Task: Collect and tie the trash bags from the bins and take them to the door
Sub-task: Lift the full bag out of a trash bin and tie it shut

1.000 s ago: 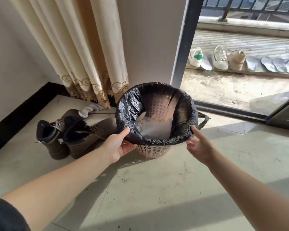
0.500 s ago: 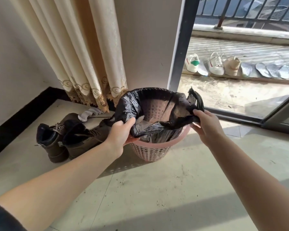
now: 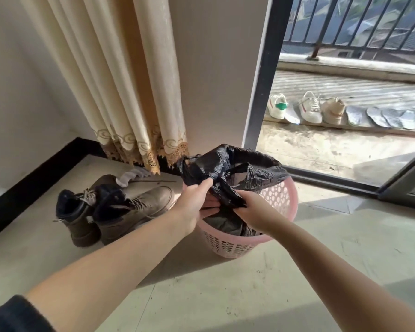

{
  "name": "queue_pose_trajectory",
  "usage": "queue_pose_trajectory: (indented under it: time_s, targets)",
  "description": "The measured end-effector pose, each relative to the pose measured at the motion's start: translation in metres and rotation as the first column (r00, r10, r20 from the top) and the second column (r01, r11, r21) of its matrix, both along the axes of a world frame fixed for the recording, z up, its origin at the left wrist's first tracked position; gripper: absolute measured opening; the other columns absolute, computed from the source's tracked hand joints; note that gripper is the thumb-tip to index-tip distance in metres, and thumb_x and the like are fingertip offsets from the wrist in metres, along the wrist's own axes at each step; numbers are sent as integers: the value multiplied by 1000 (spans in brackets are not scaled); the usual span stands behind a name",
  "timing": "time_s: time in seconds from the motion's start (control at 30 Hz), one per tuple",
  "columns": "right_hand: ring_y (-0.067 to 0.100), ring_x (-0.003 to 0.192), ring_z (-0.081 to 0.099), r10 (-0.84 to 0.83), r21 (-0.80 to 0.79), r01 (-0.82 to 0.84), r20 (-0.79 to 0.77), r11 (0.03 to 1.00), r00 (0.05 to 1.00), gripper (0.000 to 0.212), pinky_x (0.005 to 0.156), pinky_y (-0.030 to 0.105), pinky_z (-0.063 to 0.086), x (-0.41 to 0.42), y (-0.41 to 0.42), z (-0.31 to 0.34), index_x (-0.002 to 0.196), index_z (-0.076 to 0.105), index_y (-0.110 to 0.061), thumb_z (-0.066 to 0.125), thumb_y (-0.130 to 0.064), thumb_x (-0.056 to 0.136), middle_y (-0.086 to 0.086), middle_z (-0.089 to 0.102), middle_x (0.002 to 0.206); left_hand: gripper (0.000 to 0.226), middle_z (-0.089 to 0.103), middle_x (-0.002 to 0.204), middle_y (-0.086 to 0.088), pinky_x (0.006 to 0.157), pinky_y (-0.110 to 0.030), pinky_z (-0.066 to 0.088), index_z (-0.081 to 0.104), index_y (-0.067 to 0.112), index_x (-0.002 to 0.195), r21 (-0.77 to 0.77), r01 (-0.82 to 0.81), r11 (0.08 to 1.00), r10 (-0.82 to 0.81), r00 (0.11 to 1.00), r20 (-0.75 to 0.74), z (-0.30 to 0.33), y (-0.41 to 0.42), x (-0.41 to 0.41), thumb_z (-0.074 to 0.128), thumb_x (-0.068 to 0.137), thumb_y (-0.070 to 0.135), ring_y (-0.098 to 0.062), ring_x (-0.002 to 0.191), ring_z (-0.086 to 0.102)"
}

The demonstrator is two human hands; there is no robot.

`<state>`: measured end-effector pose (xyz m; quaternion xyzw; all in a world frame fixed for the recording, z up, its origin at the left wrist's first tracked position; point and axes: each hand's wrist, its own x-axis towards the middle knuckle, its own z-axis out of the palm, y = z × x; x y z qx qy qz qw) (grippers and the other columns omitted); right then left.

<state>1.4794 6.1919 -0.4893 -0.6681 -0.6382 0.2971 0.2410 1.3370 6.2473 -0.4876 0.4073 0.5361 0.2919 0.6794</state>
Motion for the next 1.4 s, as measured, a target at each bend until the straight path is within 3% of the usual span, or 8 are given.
queue_pose_trajectory:
  time_s: [0.13,0.3,0.47,0.6,0.8,0.97,1.1,1.4]
  targets:
    - [18,68,52,84,-179,-82,5,980,996,23,61,27,38,6,-7,4,94,66,-3,44,1,90,11,66,78,87,62,119,-8,74,-32,58,45,8,134,-144,-126,981,131,991,29,-19,30,-7,81,64,46,-22,99,64]
    - [22,74,53,31,-275,-27,8,961,1000,26,68,33,44,25,-16,6,93,68,-7,43,1,89,16,66,85,38,54,83,-12,49,-24,46,50,11,106,6,-121,993,121,992,-34,-21,32,7,44,79,-14,-21,62,54]
    - [19,89,55,-271,-41,268,-123,963,955,35,66,22,44,39,-10,-3,104,59,-16,47,8,82,-2,60,96,21,55,72,-7,59,-31,40,58,5,84,469,436,768,-169,844,-508,-2,-2,17,40,85,-6,-23,65,51]
    - [6,99,57,16,-151,-62,-289,987,957,87,71,10,50,20,-10,0,147,14,-36,60,2,83,-15,35,127,25,62,99,-10,84,-31,45,58,4,105,521,571,635,-215,778,-590,6,-23,19,44,85,-2,-23,96,58]
    - [10,88,61,-19,-85,-11,-345,996,938,28,78,17,49,7,-7,-9,107,58,-20,62,-5,83,-10,63,91,31,63,118,2,91,-19,44,55,21,124,292,718,631,-551,681,-482,20,-23,8,50,93,19,-11,110,58]
    - [5,70,62,-219,6,230,-277,973,935,22,73,21,53,7,-1,-13,92,71,-14,56,1,84,0,69,80,36,72,92,-5,94,-32,49,69,11,90,22,151,988,-152,987,54,8,-16,3,45,97,37,-18,92,66]
    - [9,77,69,-258,-125,226,-501,966,826,21,68,15,55,16,0,-15,88,70,-8,56,7,83,1,70,76,25,62,87,-11,84,-41,52,54,15,82,-189,-192,963,199,980,16,-11,-2,-14,53,94,37,-26,88,61]
    - [14,102,61,-108,-192,15,-484,981,869,35,101,42,47,21,-10,-20,105,57,-38,71,-19,78,-6,65,104,49,67,94,5,74,-17,44,60,21,122,307,203,930,-99,942,-322,-16,11,-3,35,90,-6,-8,84,56]
